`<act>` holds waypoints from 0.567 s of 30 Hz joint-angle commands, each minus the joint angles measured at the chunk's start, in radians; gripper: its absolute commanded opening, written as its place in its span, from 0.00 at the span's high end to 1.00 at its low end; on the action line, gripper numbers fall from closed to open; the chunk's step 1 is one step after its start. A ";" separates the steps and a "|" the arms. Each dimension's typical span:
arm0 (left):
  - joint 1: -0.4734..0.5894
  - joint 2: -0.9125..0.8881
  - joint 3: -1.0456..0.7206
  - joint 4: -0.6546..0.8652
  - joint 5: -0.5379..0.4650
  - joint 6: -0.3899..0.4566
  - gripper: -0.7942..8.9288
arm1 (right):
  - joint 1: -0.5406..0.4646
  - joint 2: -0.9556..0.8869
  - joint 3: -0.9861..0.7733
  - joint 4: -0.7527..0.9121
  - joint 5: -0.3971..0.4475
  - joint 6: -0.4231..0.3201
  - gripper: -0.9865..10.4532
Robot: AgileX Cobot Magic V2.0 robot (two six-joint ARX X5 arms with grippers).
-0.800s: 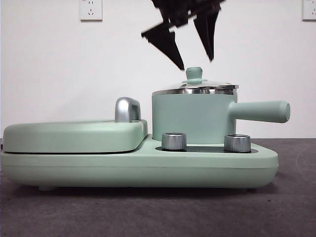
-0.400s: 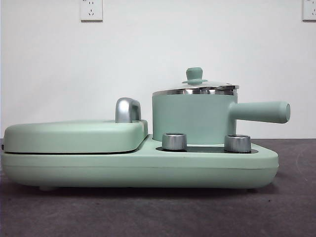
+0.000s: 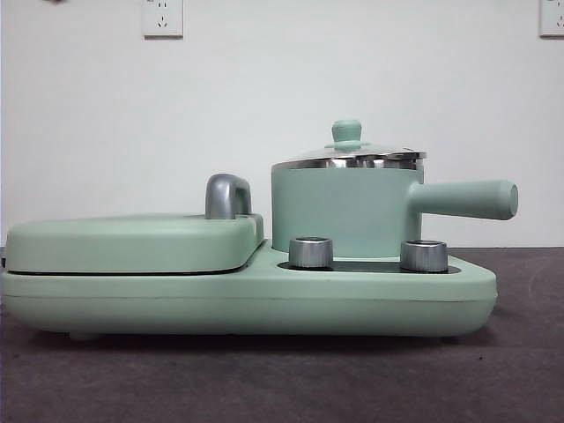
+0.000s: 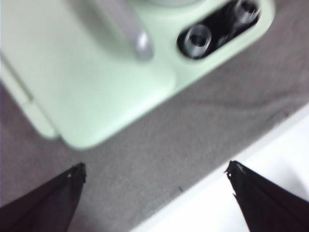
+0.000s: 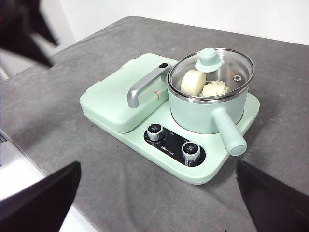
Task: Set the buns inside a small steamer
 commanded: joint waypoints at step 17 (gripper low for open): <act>-0.005 -0.644 -0.661 0.487 -0.003 -0.040 0.90 | 0.005 0.000 0.007 0.009 -0.014 -0.005 0.89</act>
